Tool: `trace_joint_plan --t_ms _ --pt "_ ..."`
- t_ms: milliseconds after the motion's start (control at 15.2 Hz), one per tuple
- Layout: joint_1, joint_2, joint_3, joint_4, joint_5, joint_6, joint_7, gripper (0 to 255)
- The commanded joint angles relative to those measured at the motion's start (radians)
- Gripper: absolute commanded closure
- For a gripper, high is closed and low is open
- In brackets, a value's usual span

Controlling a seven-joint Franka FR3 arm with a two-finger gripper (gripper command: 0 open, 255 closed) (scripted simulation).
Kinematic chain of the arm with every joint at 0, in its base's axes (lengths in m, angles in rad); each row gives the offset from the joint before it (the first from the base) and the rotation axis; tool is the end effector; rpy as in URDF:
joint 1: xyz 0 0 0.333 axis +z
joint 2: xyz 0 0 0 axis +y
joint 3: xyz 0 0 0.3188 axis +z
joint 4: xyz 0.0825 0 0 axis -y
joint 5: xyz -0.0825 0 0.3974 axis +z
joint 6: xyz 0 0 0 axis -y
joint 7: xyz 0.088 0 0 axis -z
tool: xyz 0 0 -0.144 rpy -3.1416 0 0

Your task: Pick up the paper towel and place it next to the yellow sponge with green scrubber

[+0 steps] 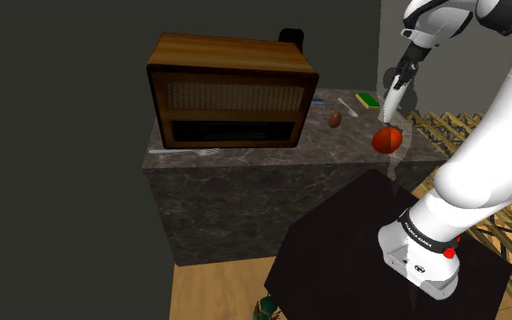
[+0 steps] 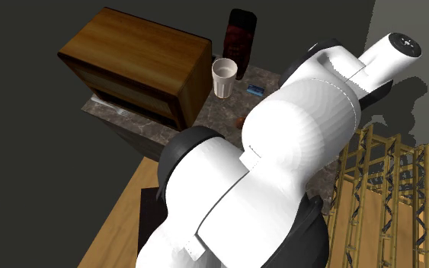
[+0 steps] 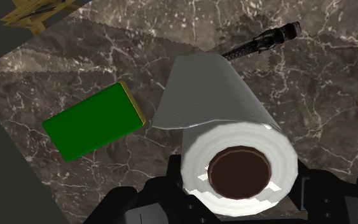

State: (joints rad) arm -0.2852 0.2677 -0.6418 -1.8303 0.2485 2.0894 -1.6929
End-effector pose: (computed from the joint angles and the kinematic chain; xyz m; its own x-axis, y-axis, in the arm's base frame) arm 0.4115 -0.4847 0.3763 0.7825 0.6201 0.0561 0.6177 -0.7845 0.0555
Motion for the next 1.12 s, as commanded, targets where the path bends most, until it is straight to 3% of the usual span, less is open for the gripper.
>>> trace_joint_plan --t_ms 0,66,132,462,726,1056 --pt "0.0 0.0 0.0 0.0 0.0 0.0 0.0 255" --pt "0.0 0.0 0.0 0.0 0.0 0.0 0.0 255" --pt "0.0 0.0 0.0 0.0 0.0 0.0 0.0 0" --pt "0.0 0.0 0.0 0.0 0.0 0.0 0.0 0" --pt "0.008 -0.05 -0.015 0.07 -0.042 -0.108 0.027 0" --pt "0.008 -0.05 -0.015 0.07 -0.042 -0.108 0.027 0"
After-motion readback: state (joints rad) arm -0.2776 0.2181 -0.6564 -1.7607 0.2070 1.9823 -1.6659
